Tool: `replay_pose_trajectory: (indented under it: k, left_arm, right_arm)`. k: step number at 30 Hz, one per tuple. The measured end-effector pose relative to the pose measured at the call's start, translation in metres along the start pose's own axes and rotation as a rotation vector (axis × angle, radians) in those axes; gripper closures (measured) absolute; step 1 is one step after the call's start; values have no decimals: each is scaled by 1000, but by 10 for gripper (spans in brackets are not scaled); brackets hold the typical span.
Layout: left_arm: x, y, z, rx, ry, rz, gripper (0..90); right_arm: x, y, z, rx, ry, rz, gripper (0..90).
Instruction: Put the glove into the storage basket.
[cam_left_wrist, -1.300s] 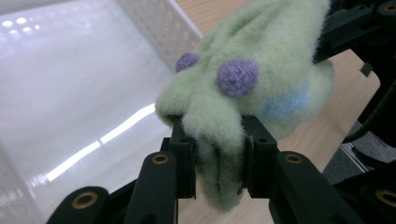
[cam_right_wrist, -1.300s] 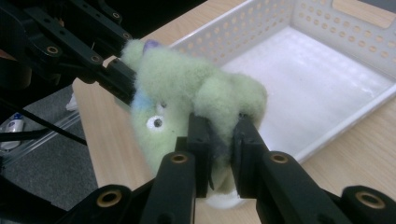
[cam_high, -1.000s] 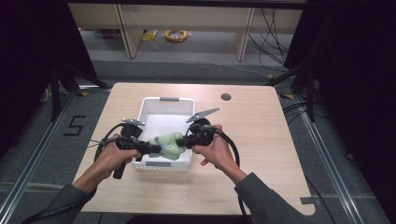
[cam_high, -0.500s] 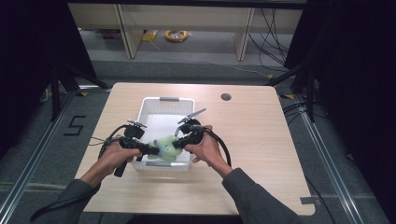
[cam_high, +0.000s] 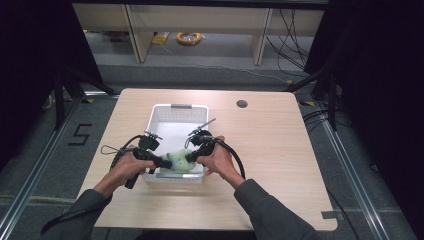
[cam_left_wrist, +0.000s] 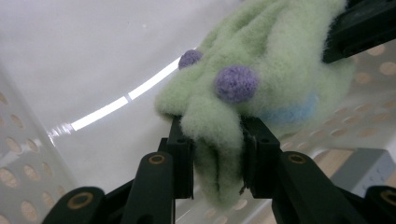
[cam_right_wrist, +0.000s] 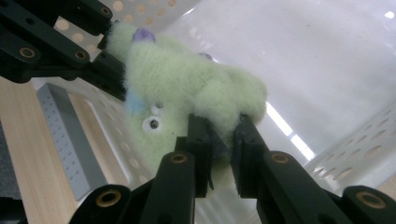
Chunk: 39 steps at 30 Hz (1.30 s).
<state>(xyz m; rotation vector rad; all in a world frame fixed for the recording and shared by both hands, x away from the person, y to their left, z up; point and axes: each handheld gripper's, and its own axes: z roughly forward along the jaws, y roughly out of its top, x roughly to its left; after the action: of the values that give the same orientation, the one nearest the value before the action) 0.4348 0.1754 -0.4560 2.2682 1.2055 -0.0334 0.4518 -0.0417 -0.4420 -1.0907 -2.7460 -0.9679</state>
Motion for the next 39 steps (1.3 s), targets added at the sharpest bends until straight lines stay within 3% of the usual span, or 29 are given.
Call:
replay_pose_trajectory:
  k: [6, 13, 19, 21, 22, 23, 24, 29, 30, 33, 39]
  left_arm:
    - [2, 0, 4, 12, -13, -2, 670]
    - [-1, 1, 8, 27, 18, 12, 648]
    - [2, 4, 8, 31, 29, 14, 581]
    - [3, 4, 8, 24, 43, 8, 547]
    - [4, 5, 7, 26, 47, 8, 536]
    - [5, 5, 7, 22, 49, 5, 536]
    - [6, 6, 6, 21, 49, -2, 522]
    - [6, 7, 0, 4, 59, -18, 474]
    - [4, 7, -1, -22, 65, -36, 461]
    - [-1, 9, -10, -53, 105, -14, 436]
    - [-13, 9, -22, -95, 91, -7, 413]
  right_arm:
    - [0, -1, 4, 20, -8, -7, 788]
    - [1, 0, 7, 57, -32, -17, 753]
    - [1, 3, 7, 72, -76, -62, 637]
    - [1, 4, 5, 63, -74, -53, 570]
    - [1, 6, 3, 47, -97, -60, 522]
    - [1, 6, 3, 47, -97, -60, 522]
    - [3, 8, -1, 30, -108, -37, 492]
    - [3, 10, -9, 4, -108, -29, 452]
    - [3, 10, -11, -7, -105, -35, 451]
    - [3, 9, -15, -17, -101, -35, 443]
    - [2, 7, -26, -55, -94, -52, 433]
